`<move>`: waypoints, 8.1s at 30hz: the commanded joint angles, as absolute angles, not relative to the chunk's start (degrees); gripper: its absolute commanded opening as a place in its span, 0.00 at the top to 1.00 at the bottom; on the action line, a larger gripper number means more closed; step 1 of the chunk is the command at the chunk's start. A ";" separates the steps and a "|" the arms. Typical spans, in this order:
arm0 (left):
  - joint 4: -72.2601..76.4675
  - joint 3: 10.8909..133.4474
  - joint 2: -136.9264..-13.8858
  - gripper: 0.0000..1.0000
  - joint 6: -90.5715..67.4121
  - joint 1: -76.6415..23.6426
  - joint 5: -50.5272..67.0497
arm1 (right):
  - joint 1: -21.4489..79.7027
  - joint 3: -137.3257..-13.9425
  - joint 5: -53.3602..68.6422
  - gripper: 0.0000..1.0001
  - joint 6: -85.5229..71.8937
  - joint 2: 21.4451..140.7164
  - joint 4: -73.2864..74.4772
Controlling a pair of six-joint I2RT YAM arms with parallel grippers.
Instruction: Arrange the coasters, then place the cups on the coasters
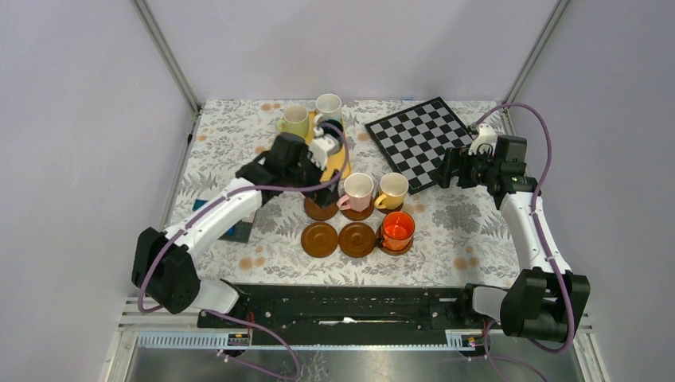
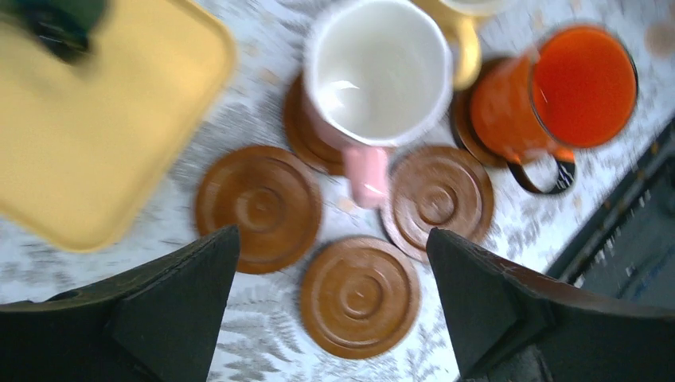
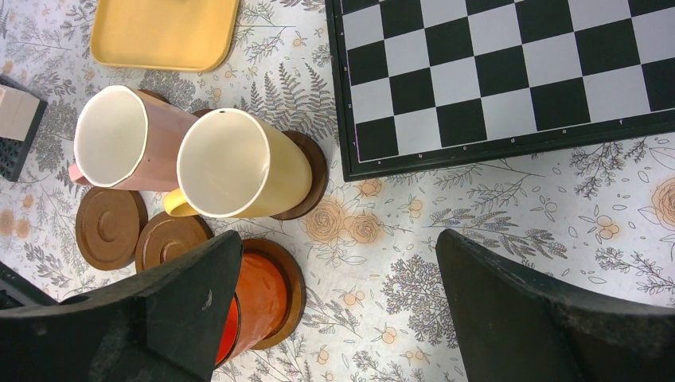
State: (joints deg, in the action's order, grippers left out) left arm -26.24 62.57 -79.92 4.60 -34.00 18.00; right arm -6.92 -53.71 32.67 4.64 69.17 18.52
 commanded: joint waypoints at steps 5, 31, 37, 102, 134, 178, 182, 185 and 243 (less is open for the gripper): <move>-23.51 76.55 -86.04 0.06 4.53 -23.57 12.71 | -7.12 -54.14 33.77 0.02 4.16 68.83 16.76; -16.03 98.11 -118.98 0.31 5.10 -21.80 5.60 | -7.12 -52.56 30.68 0.02 4.39 69.32 16.68; -17.69 101.83 -122.71 0.42 4.91 -21.75 5.80 | -7.12 -52.67 30.25 0.02 4.63 69.33 16.63; -27.25 56.41 -63.21 1.00 5.74 -19.69 15.60 | -7.14 -53.00 31.52 0.02 4.60 68.38 16.03; -13.75 40.41 -58.48 1.00 -4.60 -56.40 0.50 | -7.12 -51.88 33.14 0.02 4.57 67.88 15.55; -5.95 41.53 -72.52 0.37 -10.31 -61.17 -6.08 | -7.12 -51.43 34.96 0.02 4.43 67.88 15.76; -13.87 45.56 -73.07 0.33 -10.97 -61.09 -5.17 | -7.12 -51.43 34.76 0.02 4.61 67.55 15.90; -18.19 46.39 -72.34 0.29 -11.12 -60.71 -4.10 | -7.12 -51.35 34.93 0.02 4.64 67.48 15.70; -34.53 92.89 -97.36 0.09 12.89 -11.75 12.93 | -7.12 -51.67 35.00 0.02 5.33 67.77 16.71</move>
